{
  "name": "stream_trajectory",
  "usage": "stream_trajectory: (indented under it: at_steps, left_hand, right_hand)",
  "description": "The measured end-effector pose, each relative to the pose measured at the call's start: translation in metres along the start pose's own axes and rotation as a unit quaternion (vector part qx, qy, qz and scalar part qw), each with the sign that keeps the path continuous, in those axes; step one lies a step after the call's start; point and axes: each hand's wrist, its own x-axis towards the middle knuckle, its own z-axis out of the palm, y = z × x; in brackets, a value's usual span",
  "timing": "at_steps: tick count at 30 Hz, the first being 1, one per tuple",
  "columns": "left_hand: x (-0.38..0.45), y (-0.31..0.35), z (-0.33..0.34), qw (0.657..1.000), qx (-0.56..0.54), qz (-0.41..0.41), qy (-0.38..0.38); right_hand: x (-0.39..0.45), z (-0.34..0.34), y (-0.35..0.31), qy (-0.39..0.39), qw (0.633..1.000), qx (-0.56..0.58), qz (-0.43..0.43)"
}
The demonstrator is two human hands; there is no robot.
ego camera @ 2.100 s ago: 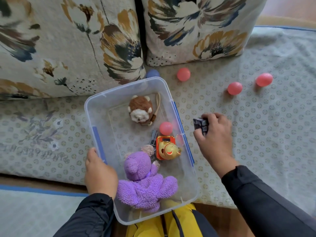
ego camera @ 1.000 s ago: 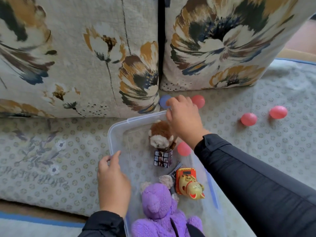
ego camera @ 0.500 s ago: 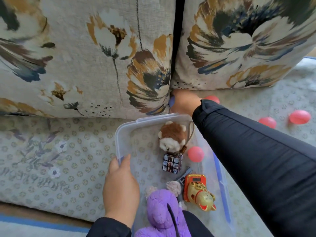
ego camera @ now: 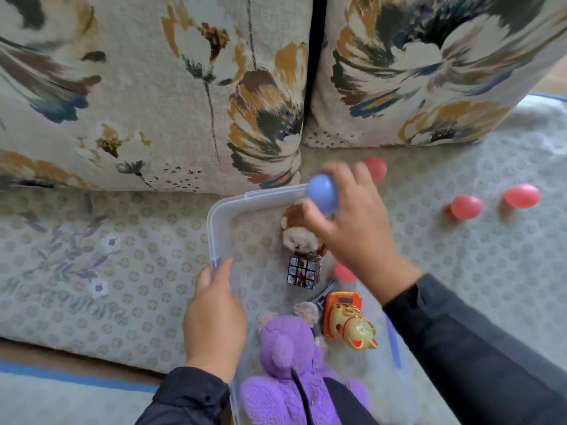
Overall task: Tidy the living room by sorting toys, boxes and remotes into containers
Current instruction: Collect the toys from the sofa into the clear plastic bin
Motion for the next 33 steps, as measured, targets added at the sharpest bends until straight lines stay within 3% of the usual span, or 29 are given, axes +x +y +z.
stream_trajectory:
  at_steps: [5,12,16,19,21,26,30,33]
  left_hand:
    - [-0.02,-0.005,0.009,1.0,0.008,-0.004,-0.022]
    - [-0.034,0.0,0.018,1.0,0.015,-0.01,-0.005]
    - [-0.031,-0.004,0.024,0.999,0.036,-0.009,0.008]
    - [-0.031,-0.002,0.03,0.998,0.059,-0.017,0.011]
    - [-0.031,-0.002,0.032,0.997,0.076,-0.025,0.014]
    - [-0.03,-0.003,0.035,0.996,0.073,-0.034,0.025]
    - [-0.037,-0.006,0.037,0.997,-0.015,-0.043,0.068]
    - [-0.047,-0.007,0.037,0.989,-0.073,-0.086,0.098]
  right_hand:
    - [-0.074,-0.001,0.025,-0.107,0.982,-0.156,0.019]
    - [-0.048,-0.006,0.057,0.061,0.993,-0.086,0.045]
    - [-0.003,-0.008,0.082,0.073,0.993,-0.014,0.094]
    - [0.029,-0.012,0.105,0.067,0.97,0.106,0.206]
    - [0.043,-0.011,0.121,0.025,0.972,0.089,0.217]
    - [0.057,0.011,0.156,-0.196,0.972,-0.066,0.11]
    - [0.059,0.02,0.163,-0.207,0.96,-0.177,0.068]
    - [0.049,0.015,0.159,-0.177,0.965,-0.175,0.085]
